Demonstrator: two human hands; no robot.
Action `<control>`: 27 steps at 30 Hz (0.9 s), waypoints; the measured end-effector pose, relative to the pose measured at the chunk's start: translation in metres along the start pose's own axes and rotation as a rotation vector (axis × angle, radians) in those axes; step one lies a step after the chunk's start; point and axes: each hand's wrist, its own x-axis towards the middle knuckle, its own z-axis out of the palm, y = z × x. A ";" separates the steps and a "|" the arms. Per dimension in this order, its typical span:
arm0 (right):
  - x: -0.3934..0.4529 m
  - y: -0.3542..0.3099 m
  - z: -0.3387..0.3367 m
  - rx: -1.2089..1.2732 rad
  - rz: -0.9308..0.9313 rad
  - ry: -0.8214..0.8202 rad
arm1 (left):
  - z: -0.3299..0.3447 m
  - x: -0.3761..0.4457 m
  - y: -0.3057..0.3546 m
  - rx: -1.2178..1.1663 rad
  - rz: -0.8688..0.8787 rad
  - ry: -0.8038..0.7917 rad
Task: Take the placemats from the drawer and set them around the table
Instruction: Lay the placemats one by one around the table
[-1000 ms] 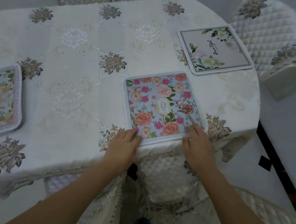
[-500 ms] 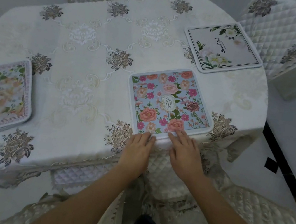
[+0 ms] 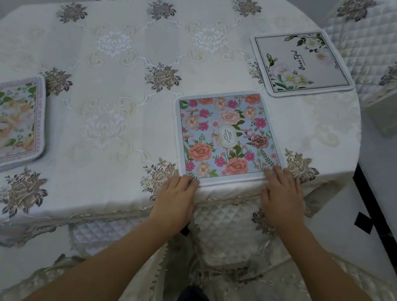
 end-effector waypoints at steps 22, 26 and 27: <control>-0.030 -0.161 -0.074 -0.024 -0.208 0.054 | -0.114 -0.025 -0.052 0.198 -0.150 -0.004; -0.063 -0.208 -0.097 -0.018 -0.270 0.134 | -0.152 -0.053 -0.074 0.158 -0.160 0.072; -0.073 -0.219 -0.102 -0.018 -0.284 0.153 | -0.161 -0.062 -0.079 0.137 -0.158 0.100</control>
